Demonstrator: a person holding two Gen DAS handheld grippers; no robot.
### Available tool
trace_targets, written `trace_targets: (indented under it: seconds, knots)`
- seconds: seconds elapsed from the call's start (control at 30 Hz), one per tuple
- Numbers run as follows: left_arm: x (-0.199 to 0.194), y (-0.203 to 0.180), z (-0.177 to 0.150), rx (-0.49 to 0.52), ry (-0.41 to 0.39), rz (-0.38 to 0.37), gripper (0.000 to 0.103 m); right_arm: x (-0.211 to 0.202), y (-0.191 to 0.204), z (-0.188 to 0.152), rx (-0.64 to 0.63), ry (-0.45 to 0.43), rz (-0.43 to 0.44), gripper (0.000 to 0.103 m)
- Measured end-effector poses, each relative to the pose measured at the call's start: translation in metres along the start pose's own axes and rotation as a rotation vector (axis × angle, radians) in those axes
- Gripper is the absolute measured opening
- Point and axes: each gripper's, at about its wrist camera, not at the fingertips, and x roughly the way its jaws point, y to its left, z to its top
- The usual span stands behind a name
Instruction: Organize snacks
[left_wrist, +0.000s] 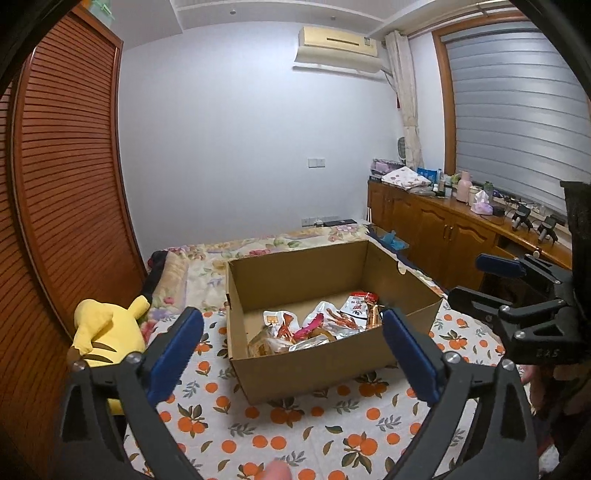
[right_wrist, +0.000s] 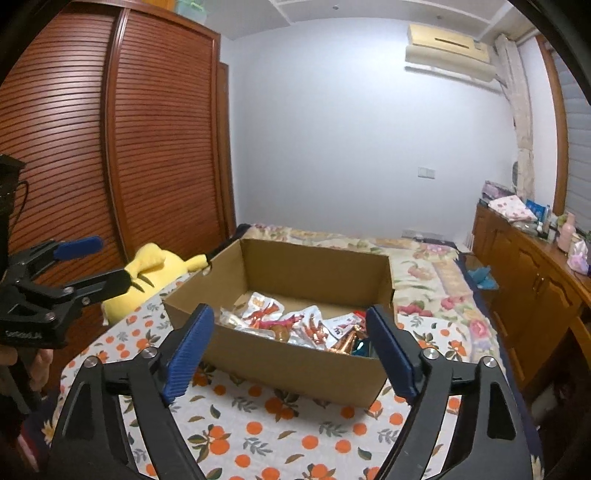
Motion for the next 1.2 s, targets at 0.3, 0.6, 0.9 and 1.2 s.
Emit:
trace_targets:
  seconds: [0.3,0.6,0.9,1.2]
  knots:
    - [-0.018,-0.008,-0.002,-0.017,-0.009,0.008,0.103,-0.017,0.008,-0.002,0.004,-0.014,-0.047,0.09]
    - [-0.03,-0.018,-0.014,-0.031,-0.01,-0.02,0.103,-0.033,0.014,-0.009,0.026,-0.051,-0.122,0.095]
    - [-0.037,-0.022,-0.027,-0.037,-0.023,0.015,0.103,-0.042,0.015,-0.015,0.044,-0.059,-0.136,0.099]
    - [-0.042,-0.014,-0.041,-0.058,-0.027,0.062,0.103,-0.053,0.015,-0.025,0.054,-0.064,-0.167,0.099]
